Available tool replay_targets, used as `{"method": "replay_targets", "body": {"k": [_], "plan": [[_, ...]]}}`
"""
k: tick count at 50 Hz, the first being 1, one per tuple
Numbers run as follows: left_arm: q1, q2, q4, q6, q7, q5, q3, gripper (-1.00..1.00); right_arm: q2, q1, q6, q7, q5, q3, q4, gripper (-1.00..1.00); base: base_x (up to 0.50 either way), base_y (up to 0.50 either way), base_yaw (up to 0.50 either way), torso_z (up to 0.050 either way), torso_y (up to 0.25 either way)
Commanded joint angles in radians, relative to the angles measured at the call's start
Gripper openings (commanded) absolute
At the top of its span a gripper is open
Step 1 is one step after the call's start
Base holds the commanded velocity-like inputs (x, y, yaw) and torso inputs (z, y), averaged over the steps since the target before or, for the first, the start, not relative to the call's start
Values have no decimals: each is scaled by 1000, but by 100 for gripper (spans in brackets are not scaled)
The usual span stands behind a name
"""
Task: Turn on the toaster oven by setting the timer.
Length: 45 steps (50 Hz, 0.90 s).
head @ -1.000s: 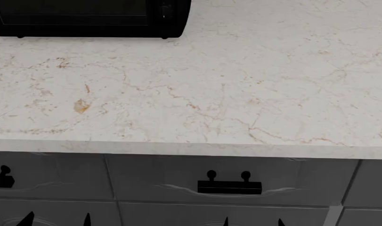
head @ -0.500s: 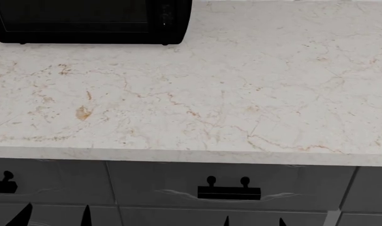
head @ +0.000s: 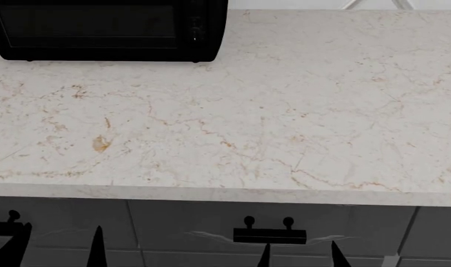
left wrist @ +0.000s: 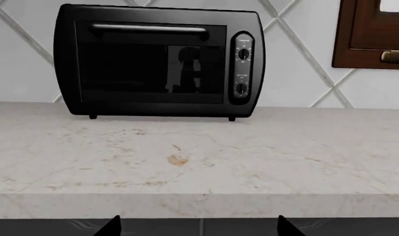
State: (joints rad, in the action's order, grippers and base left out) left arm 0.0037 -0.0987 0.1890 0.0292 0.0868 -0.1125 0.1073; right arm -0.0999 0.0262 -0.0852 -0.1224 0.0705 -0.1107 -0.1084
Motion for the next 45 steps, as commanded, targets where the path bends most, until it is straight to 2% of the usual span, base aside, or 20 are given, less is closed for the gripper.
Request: {"method": "replay_targets", "body": {"k": [1, 5, 19, 24, 25, 30, 38, 45], "plan": [[-144, -53, 304, 352, 21, -92, -14, 100, -68, 118, -236, 0, 0, 2, -228, 100, 0, 0, 0, 0, 0], [-223, -53, 328, 440, 37, -127, -33, 100, -86, 191, -310, 15, 16, 8, -254, 100, 0, 0, 0, 0, 0], [-414, -72, 279, 548, 39, -152, -25, 100, -134, 365, -447, 47, 37, 15, -253, 100, 0, 0, 0, 0, 0], [-471, -76, 231, 569, 34, -160, -25, 100, -144, 435, -481, 58, 48, 21, -212, 100, 0, 0, 0, 0, 0], [-509, -72, 187, 578, 29, -170, -35, 100, -152, 498, -515, 70, 53, 22, -184, 100, 0, 0, 0, 0, 0], [-578, -67, 111, 599, 26, -193, -57, 100, -158, 596, -548, 84, 62, 20, -134, 100, 0, 0, 0, 0, 0], [-657, -72, 6, 573, 28, -168, -42, 100, -164, 686, -561, 97, 70, 23, -56, 100, 0, 0, 0, 0, 0], [-658, -68, 35, 602, 38, -194, -54, 100, -165, 682, -551, 97, 66, 10, -41, 100, 0, 100, 0, 0, 0]]}}
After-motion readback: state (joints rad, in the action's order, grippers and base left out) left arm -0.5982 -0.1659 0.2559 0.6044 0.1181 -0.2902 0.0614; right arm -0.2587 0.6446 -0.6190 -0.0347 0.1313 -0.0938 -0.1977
